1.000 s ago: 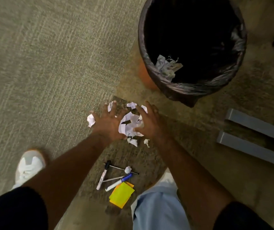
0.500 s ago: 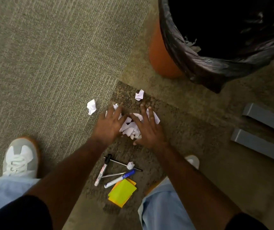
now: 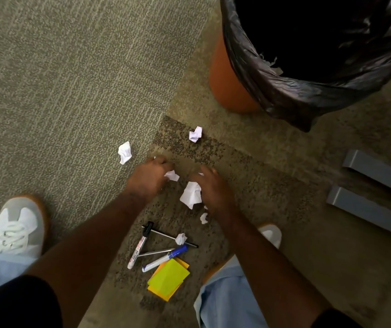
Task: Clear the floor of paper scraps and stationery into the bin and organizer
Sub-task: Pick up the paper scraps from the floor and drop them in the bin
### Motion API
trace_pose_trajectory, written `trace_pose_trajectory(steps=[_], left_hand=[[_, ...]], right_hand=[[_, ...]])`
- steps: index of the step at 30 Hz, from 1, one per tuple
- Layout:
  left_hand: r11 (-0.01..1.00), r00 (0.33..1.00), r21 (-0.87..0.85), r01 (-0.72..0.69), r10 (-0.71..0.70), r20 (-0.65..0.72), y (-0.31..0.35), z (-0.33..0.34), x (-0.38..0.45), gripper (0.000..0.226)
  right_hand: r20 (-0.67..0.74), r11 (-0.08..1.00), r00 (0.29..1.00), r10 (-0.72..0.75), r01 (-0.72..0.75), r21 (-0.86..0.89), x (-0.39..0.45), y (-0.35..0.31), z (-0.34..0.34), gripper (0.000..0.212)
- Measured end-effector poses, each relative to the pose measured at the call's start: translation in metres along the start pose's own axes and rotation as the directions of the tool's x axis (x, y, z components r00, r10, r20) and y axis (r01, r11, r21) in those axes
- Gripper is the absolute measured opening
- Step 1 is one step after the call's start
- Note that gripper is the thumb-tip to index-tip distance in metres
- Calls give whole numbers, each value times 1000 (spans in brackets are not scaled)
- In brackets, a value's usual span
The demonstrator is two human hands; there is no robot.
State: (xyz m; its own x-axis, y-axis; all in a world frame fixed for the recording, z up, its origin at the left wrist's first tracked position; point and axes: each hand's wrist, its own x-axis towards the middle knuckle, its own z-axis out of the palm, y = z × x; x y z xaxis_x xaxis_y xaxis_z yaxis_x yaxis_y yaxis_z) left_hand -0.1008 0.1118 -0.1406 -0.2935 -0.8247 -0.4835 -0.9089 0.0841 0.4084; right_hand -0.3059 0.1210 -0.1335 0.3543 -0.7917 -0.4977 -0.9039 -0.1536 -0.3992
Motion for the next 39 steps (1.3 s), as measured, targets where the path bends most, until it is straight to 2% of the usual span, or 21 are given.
trace_pose_trajectory(steps=[2, 4, 6, 9, 13, 15, 18, 21, 24, 26, 28, 31, 34, 36, 39], left_hand=[[987, 998, -151, 48, -54, -37, -6, 0, 1, 31], [912, 987, -395, 113, -148, -59, -10, -4, 0, 32], [765, 964, -619, 175, -262, -50, -13, -14, -2, 31], [534, 941, -820, 207, -339, 17, -14, -38, -10, 28], [236, 913, -952, 194, -399, 87, -2, -89, -24, 20], [131, 914, -979, 158, -394, 95, 12, -122, -28, 24], [45, 934, -997, 66, -354, 46, 41, -177, -24, 25], [-12, 948, -998, -59, -313, -52, 78, -236, -10, 14], [16, 954, -980, -200, -224, -199, 119, -288, 14, 17], [117, 932, -945, -304, -171, -321, 144, -313, 36, 19], [262, 902, -886, -383, -100, -420, 166, -328, 61, 20], [462, 909, -808, -365, -11, -417, 181, -327, 100, 24], [746, 953, -645, -166, -46, -298, 176, -306, 128, 39], [851, 971, -516, -101, -29, -239, 171, -293, 136, 54], [949, 977, -298, -105, 42, -210, 170, -282, 136, 65]], right_hand=[[-83, 994, 995, 49, -40, 106, 1, 2, -5, 39], [-141, 962, 978, 155, -117, 246, 3, 2, -15, 36], [-173, 905, 951, 256, -173, 388, 2, -3, -27, 34], [-216, 816, 923, 318, -151, 557, -9, -20, -49, 32], [-252, 623, 883, 395, -56, 780, -25, -54, -97, 30], [-291, 553, 863, 414, 16, 833, -31, -73, -131, 27], [-421, 549, 811, 406, 152, 822, -36, -93, -197, 24], [-559, 570, 716, 417, 273, 775, -34, -97, -265, 25], [-661, 636, 607, 442, 309, 708, -21, -84, -318, 15], [-690, 665, 549, 473, 291, 688, -2, -68, -340, 13], [-691, 681, 523, 499, 257, 686, 22, -48, -353, 14], [-653, 717, 565, 505, 146, 681, 52, -17, -354, 22], [-589, 825, 676, 442, -50, 563, 65, 11, -344, 28], [-504, 861, 764, 402, -128, 492, 69, 26, -337, 41], [-381, 833, 820, 428, -194, 519, 72, 37, -336, 63]])
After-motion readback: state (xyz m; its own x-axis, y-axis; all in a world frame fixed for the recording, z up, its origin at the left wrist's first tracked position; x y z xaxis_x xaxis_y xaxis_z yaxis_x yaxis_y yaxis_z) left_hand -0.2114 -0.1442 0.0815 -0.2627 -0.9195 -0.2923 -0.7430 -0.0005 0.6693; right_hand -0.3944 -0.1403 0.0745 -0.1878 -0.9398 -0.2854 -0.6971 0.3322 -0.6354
